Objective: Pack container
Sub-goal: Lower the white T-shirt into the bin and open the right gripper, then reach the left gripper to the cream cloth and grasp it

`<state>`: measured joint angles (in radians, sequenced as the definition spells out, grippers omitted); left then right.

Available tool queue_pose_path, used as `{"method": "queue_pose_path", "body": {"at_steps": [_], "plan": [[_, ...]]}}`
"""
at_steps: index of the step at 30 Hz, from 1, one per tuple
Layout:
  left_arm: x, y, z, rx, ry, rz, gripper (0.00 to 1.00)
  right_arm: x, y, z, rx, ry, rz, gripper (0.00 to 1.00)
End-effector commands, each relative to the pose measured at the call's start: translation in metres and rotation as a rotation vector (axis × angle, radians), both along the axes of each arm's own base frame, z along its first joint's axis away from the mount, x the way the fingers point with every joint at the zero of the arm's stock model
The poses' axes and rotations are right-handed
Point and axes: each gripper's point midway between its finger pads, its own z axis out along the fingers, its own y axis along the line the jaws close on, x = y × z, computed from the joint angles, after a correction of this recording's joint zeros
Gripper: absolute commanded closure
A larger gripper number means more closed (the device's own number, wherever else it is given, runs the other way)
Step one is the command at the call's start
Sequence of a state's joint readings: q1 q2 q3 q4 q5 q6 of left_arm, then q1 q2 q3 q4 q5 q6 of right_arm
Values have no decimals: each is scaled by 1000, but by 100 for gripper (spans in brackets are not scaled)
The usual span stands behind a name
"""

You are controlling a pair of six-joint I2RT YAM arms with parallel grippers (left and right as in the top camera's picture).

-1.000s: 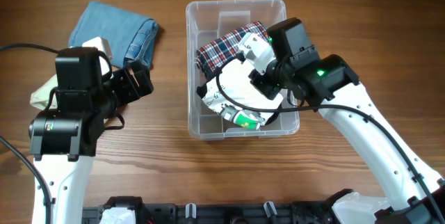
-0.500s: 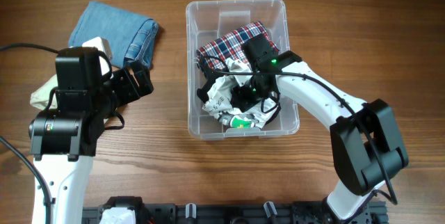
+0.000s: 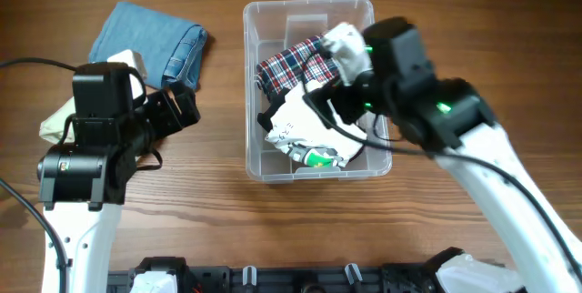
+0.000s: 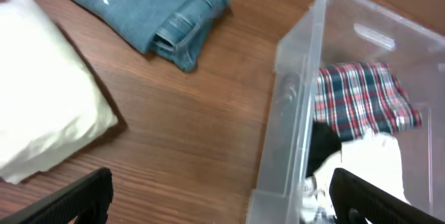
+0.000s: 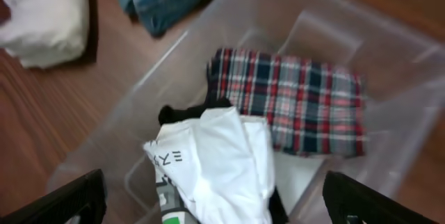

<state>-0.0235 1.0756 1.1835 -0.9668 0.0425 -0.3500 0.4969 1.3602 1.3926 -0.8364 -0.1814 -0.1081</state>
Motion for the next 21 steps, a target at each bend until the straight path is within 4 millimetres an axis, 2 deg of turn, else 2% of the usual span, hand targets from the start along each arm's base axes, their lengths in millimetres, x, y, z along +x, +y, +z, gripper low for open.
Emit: {"method": "queue_pose_path", "body": {"at_steps": [1,3,6,9,11,13,15,17,19,21], "plan": [[19,40,6,-25,-37,169,0,2,-17,-20,-58,61,-54,0],[27,76,-16,-83,28,287,0,1,-18,-31,-80,99,-54,0],[22,127,-58,-115,164,451,0,2,-17,-36,-87,113,-54,0],[-3,174,-100,-181,314,637,0,1,-17,-39,-92,125,-54,0],[-25,201,-121,-237,389,761,0,-1,-19,-42,-100,138,-54,0],[-35,218,-135,-269,422,819,0,-2,-19,-43,-103,143,-54,0],[-34,225,-153,-293,448,788,0,-2,-19,-43,-103,143,-54,0],[-23,224,-166,-320,447,723,0,-1,-19,-44,-104,146,-54,0],[-2,218,-180,-357,410,579,0,-2,-19,-45,-106,151,-55,0],[7,214,-191,-384,400,513,0,-2,-19,-45,-107,151,-54,0]]}}
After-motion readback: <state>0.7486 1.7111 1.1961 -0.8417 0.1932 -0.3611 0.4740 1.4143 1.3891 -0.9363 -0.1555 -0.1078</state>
